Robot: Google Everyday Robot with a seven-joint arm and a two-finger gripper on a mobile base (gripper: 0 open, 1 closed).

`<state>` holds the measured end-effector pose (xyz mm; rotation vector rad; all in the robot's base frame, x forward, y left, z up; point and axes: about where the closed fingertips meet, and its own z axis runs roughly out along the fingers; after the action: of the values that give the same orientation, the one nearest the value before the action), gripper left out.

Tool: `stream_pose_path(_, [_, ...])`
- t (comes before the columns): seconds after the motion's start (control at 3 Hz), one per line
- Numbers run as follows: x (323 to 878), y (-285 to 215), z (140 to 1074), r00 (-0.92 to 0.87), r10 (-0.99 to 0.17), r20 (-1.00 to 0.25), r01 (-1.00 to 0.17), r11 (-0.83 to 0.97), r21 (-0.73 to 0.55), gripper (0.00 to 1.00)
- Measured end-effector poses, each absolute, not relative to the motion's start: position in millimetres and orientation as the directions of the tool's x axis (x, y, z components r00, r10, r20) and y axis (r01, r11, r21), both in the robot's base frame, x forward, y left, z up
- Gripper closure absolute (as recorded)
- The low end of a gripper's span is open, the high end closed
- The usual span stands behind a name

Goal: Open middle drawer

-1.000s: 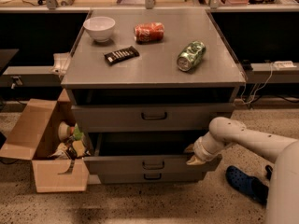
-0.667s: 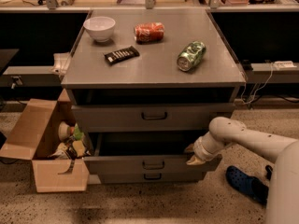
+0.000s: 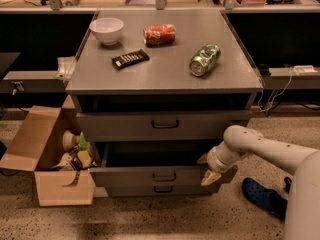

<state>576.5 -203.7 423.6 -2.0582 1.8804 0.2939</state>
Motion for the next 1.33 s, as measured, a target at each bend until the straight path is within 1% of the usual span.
stream_pose_path(0.33, [576.5,-203.7,423.5,0.104,-0.922,-0.372,-0.992,-0.069,-0.107,0.00])
stream_pose_path(0.67, [576.5,-203.7,423.5,0.104,-0.922,-0.372,-0.992,-0.069,-0.107,0.00])
stream_pose_path(1.0, [564.5,-200.6,413.1,0.127,-0.924,-0.360,-0.992,-0.113,-0.062,0.00])
stream_pose_path(1.33, [543.3,-198.5,405.8,0.149,-0.923,-0.354,-0.988,-0.152,-0.017,0.18])
